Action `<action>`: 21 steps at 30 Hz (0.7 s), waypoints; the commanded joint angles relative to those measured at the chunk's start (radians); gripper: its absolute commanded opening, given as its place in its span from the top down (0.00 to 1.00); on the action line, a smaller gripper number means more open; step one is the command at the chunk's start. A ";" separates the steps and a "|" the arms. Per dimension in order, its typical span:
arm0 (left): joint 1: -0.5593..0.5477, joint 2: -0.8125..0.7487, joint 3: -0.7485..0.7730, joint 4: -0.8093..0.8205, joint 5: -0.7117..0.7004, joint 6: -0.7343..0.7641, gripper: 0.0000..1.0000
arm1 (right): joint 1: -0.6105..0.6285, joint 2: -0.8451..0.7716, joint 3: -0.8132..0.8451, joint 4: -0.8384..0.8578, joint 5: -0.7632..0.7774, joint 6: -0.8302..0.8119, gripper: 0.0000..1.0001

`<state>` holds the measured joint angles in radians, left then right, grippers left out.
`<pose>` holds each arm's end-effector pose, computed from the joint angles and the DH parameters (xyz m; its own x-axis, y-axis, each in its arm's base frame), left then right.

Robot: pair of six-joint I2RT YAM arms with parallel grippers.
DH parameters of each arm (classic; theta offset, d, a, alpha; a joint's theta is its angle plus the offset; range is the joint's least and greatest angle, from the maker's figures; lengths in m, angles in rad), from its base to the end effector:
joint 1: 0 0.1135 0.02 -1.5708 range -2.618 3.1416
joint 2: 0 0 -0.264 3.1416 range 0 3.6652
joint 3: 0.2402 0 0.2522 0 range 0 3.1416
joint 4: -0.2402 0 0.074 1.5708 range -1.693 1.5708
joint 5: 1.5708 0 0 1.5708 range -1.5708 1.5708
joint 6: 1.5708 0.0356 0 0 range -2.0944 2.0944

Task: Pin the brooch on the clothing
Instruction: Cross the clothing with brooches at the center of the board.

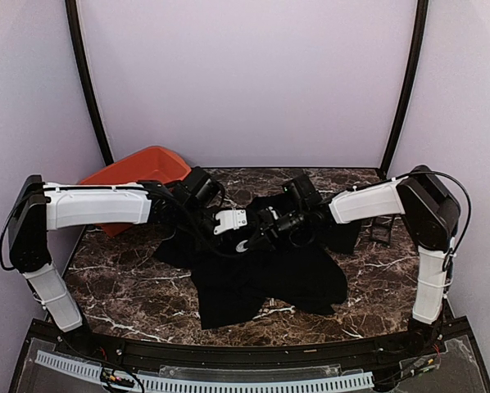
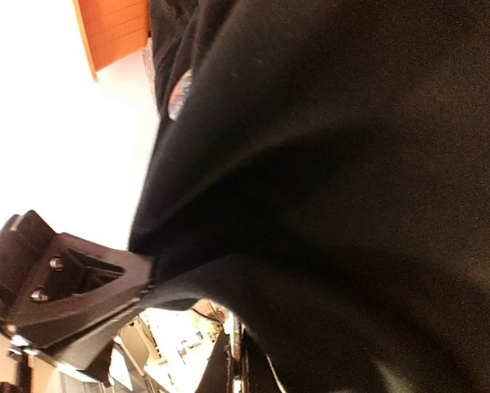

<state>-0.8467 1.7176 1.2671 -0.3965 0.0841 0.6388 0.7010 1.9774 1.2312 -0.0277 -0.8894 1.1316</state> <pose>0.2480 -0.2850 0.2400 0.0685 0.8194 -0.5692 0.9248 0.1618 0.3443 0.2985 0.2881 0.1663 -0.9790 -0.0803 0.1872 0.1302 0.4603 0.8781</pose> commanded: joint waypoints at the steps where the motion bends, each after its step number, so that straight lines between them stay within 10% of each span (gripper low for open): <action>1: -0.019 -0.029 -0.021 -0.023 -0.014 0.007 0.99 | -0.010 -0.037 -0.014 0.072 -0.023 0.040 1.00; 21: -0.051 -0.038 -0.039 -0.017 -0.051 0.030 0.99 | -0.019 -0.020 -0.101 0.277 -0.105 0.172 1.00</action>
<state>-0.8886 1.7176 1.2442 -0.3985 0.0322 0.6621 0.6907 1.9747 1.1381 0.1715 -0.9638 1.2762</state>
